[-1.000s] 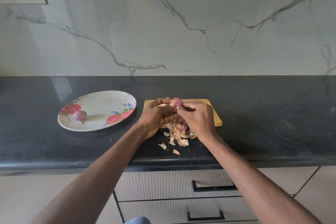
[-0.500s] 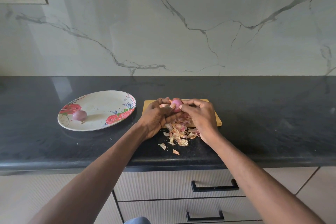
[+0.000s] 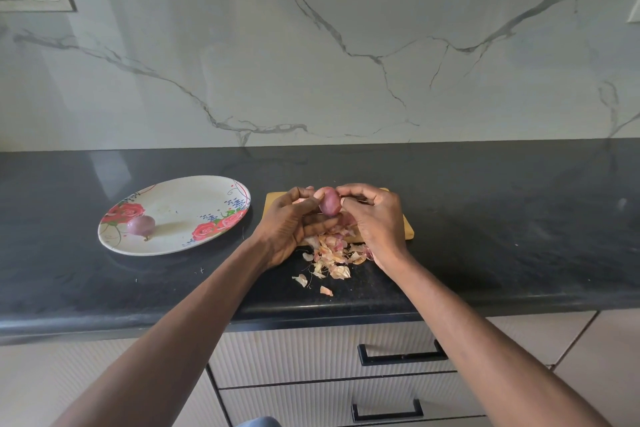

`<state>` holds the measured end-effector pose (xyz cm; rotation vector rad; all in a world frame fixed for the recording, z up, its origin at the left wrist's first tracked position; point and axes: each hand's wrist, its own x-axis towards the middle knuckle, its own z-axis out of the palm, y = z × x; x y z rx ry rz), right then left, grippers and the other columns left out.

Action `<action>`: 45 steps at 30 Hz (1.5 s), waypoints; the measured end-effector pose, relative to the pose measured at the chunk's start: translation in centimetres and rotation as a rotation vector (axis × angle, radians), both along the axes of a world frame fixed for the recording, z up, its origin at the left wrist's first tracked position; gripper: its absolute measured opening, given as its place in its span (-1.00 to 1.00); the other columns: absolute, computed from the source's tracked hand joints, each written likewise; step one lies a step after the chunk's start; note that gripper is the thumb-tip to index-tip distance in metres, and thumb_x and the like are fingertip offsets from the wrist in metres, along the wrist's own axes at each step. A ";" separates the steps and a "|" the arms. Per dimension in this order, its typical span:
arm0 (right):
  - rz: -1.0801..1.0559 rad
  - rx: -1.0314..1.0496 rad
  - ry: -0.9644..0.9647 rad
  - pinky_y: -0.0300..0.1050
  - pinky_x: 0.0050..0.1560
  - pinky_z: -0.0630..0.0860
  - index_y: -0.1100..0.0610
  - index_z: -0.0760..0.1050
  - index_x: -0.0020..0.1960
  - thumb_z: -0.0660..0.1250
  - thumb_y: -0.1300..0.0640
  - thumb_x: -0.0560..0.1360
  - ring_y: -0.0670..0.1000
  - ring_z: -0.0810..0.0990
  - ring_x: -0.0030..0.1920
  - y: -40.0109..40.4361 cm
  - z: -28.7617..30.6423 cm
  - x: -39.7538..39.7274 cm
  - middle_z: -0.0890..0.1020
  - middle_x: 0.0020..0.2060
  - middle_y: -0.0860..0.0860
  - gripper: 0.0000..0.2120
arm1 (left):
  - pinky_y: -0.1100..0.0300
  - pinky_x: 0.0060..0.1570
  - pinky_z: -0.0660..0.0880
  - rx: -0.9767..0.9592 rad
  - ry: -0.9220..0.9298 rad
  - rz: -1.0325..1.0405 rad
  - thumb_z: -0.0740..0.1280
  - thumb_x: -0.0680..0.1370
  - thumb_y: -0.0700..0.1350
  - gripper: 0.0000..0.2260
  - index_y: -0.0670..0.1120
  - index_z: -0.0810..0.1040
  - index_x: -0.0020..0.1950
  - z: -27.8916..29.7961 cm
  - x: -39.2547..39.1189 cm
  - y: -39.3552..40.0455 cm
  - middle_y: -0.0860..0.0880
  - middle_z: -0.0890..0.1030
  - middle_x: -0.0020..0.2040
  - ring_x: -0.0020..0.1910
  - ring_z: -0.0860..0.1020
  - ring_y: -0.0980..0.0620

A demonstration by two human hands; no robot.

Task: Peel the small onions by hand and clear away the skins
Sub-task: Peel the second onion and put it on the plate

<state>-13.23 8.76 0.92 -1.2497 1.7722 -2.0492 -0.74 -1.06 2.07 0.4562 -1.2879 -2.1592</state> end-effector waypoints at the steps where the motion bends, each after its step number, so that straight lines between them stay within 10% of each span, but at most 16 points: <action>1: -0.019 0.001 0.014 -0.25 -0.04 0.60 0.02 0.71 -0.11 0.46 0.32 0.47 -0.16 0.70 -0.10 0.0 -0.1 -0.1 0.74 -0.20 -0.14 -0.80 | 0.13 -0.22 0.68 -0.008 -0.009 0.010 0.30 0.62 -0.30 -0.89 -0.21 0.43 0.13 0.0 0.1 0.0 -0.29 0.68 -0.06 -0.20 0.72 -0.15; 9: 0.009 0.052 0.083 -0.32 -0.02 0.60 0.04 0.73 0.02 0.54 0.16 0.45 -0.21 0.70 -0.05 -0.1 0.0 0.2 0.73 -0.14 -0.19 -0.84 | 0.12 -0.09 0.68 -0.049 -0.010 0.050 0.28 0.63 -0.30 -0.75 -0.34 0.51 0.29 -0.2 0.1 -0.1 -0.26 0.68 0.04 -0.13 0.71 -0.10; 23: -0.053 0.035 0.194 -0.39 -0.15 0.56 0.19 0.72 0.00 0.54 0.16 0.46 -0.29 0.67 -0.17 -0.1 -0.6 0.3 0.73 -0.18 -0.11 -0.85 | 0.14 -0.15 0.68 -0.076 -0.043 0.056 0.32 0.59 -0.31 -0.87 -0.28 0.67 0.02 -0.3 0.2 -0.1 -0.18 0.72 -0.03 -0.18 0.71 -0.08; 45: -0.025 0.092 0.180 -0.09 0.00 0.64 0.06 0.74 -0.24 0.49 0.17 0.47 -0.17 0.70 -0.12 0.4 0.4 1.0 0.73 -0.28 -0.16 -0.87 | 0.07 -0.05 0.67 -0.099 -0.003 0.063 0.36 0.53 -0.35 -0.80 -0.30 0.64 0.14 -0.5 0.1 0.1 -0.21 0.71 -0.05 -0.18 0.72 -0.03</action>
